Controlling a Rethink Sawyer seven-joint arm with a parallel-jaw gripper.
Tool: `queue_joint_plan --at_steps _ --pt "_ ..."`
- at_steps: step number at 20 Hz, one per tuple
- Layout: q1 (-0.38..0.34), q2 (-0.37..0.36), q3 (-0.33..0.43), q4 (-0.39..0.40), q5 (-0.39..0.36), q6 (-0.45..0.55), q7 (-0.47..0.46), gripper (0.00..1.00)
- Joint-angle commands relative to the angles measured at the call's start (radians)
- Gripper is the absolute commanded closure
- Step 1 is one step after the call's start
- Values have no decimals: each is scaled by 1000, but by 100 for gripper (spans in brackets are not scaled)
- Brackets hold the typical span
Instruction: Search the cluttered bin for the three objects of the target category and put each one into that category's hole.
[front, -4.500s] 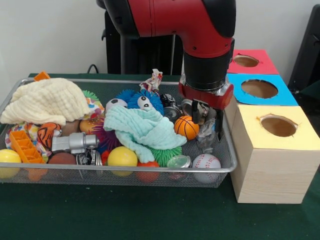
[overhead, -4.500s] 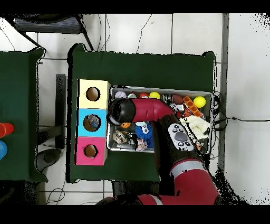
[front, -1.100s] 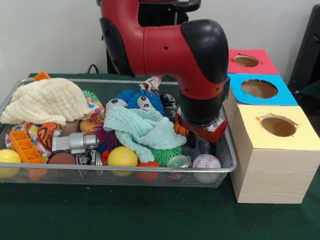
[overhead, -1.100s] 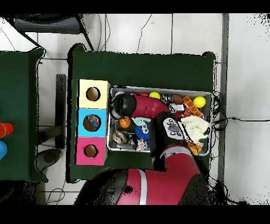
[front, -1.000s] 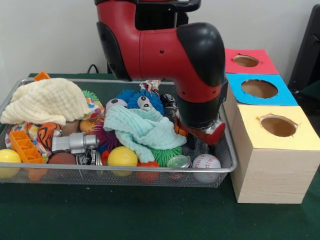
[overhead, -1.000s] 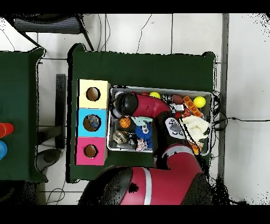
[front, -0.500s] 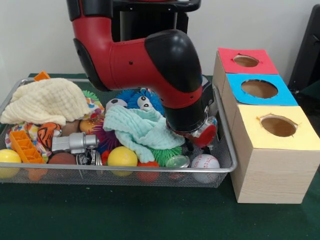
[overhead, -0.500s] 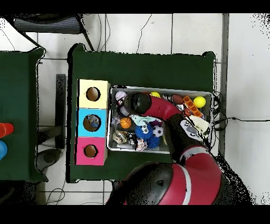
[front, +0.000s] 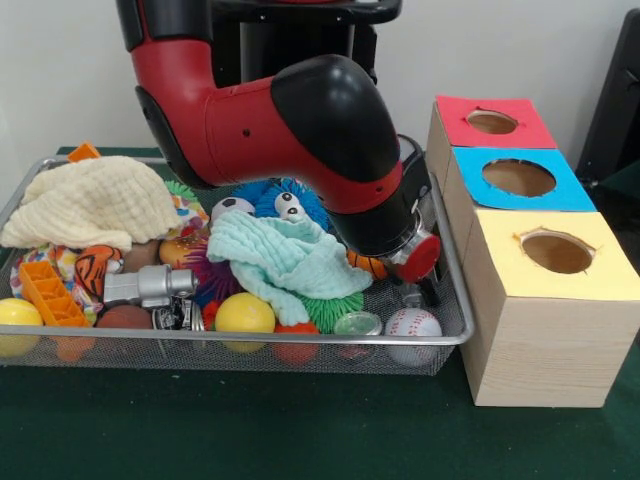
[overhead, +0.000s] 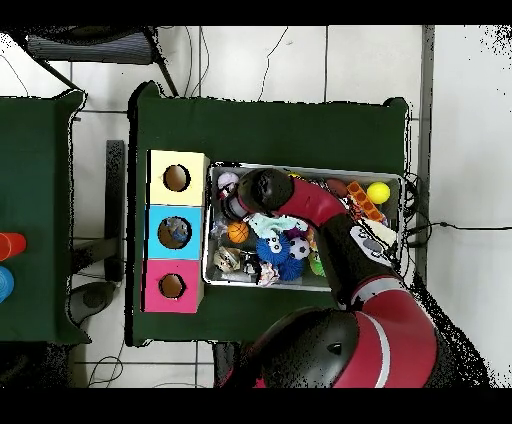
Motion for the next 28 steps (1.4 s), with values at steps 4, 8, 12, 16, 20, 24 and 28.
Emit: queue_joint_plan --at_steps 4,8,12,16,20,24,28 --pt "-34 7 132 -1 42 95 -117 0" --pt "-20 5 110 -20 13 101 -111 0" --pt "13 31 63 -54 -38 64 -110 0" --pt "58 35 5 -79 -92 64 -91 0" --pt "87 36 -27 -80 -119 82 -84 0" --pt "111 13 -66 -70 -157 144 -98 0" --pt "119 18 -89 -85 -173 260 -136 0"
